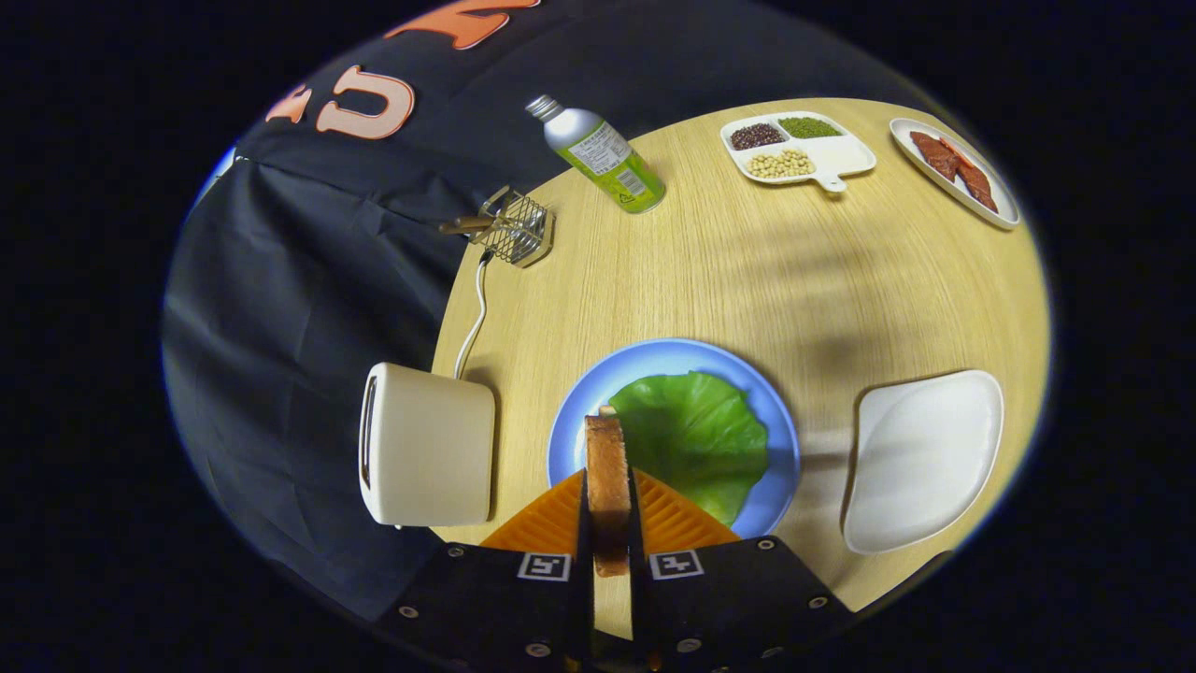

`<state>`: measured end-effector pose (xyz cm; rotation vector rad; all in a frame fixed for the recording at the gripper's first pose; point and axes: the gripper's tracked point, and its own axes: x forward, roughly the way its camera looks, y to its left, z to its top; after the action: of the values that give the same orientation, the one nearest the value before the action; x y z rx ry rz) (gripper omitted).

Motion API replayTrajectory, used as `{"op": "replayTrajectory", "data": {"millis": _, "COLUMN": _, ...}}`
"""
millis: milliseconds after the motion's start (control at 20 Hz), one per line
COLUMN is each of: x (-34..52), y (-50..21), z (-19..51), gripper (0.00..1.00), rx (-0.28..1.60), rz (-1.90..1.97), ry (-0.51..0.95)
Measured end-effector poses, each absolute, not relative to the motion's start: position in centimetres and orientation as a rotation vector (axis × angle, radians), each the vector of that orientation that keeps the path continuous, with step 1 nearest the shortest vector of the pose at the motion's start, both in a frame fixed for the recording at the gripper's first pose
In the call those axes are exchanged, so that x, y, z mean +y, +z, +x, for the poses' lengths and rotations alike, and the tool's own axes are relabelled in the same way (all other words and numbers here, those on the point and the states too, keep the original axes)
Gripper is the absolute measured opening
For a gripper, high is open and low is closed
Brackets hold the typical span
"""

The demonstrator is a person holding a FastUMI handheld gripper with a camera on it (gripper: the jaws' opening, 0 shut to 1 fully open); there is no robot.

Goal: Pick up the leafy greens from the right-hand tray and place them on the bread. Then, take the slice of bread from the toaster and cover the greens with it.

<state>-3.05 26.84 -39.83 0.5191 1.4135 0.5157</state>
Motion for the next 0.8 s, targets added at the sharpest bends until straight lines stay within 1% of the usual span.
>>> {"op": "replayTrajectory", "data": {"millis": 150, "x": 26.3, "y": -40.1, "z": -2.9, "gripper": 0.22, "rx": 1.399, "rz": 0.481, "ry": 0.499}}
{"op": "replayTrajectory", "data": {"millis": 250, "x": 25.9, "y": -40.4, "z": -2.6, "gripper": 0.3, "rx": 1.385, "rz": 0.462, "ry": 0.482}}
{"op": "replayTrajectory", "data": {"millis": 300, "x": 25.6, "y": -40.5, "z": -2.4, "gripper": 0.36, "rx": 1.379, "rz": 0.457, "ry": 0.471}}
{"op": "replayTrajectory", "data": {"millis": 350, "x": 25.5, "y": -40.4, "z": -2.3, "gripper": 0.38, "rx": 1.372, "rz": 0.456, "ry": 0.462}}
{"op": "replayTrajectory", "data": {"millis": 400, "x": 25.3, "y": -40.4, "z": -2.2, "gripper": 0.44, "rx": 1.367, "rz": 0.457, "ry": 0.457}}
{"op": "replayTrajectory", "data": {"millis": 600, "x": 24.5, "y": -40.3, "z": -1.6, "gripper": 0.58, "rx": 1.34, "rz": 0.439, "ry": 0.439}}
{"op": "replayTrajectory", "data": {"millis": 700, "x": 24.2, "y": -40.2, "z": -1.5, "gripper": 0.61, "rx": 1.332, "rz": 0.429, "ry": 0.438}}
{"op": "replayTrajectory", "data": {"millis": 800, "x": 24.0, "y": -40.0, "z": -1.4, "gripper": 0.61, "rx": 1.321, "rz": 0.42, "ry": 0.442}}
